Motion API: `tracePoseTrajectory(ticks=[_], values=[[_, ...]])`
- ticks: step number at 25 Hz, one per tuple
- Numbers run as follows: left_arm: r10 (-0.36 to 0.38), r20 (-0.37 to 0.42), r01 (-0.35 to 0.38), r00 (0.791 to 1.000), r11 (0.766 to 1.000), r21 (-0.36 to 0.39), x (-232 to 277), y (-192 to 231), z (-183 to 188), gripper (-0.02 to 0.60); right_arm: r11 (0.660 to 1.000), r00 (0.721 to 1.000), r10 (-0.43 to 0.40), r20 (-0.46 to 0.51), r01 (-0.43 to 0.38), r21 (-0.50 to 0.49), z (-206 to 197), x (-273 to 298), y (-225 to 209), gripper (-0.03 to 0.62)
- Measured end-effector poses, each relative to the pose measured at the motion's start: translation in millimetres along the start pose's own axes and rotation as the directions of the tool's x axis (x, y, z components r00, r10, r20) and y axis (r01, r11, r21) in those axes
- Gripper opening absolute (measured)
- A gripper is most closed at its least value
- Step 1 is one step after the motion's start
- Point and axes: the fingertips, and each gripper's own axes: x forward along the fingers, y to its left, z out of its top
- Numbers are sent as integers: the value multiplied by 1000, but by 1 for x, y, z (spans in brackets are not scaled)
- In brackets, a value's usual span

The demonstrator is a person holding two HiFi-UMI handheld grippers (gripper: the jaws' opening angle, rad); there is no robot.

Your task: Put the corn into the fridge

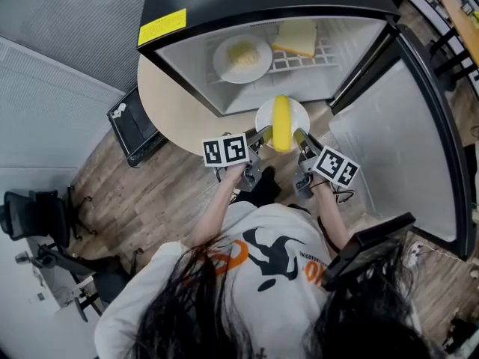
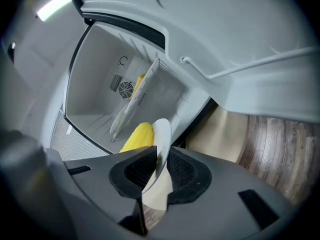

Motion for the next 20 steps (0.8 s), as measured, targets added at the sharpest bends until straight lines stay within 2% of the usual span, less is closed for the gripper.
tracePoseTrajectory(ticks=[5, 13, 16, 20], values=[[-9, -21, 9, 1000, 1000, 30, 26, 19, 15, 66, 998, 999, -44, -1, 43, -40, 11, 25, -17, 64], [7, -49, -7, 999, 1000, 6, 48, 48, 30, 69, 995, 997, -78, -25, 76, -66, 18, 60, -33, 72], [26, -74, -24, 997, 999, 31, 54, 52, 36, 72, 994, 996, -90, -19, 88, -66, 20, 67, -37, 75], [50, -118, -38, 992, 994, 105, 67, 56, 47, 80, 993, 994, -114, 6, 114, -36, 29, 76, -45, 81]])
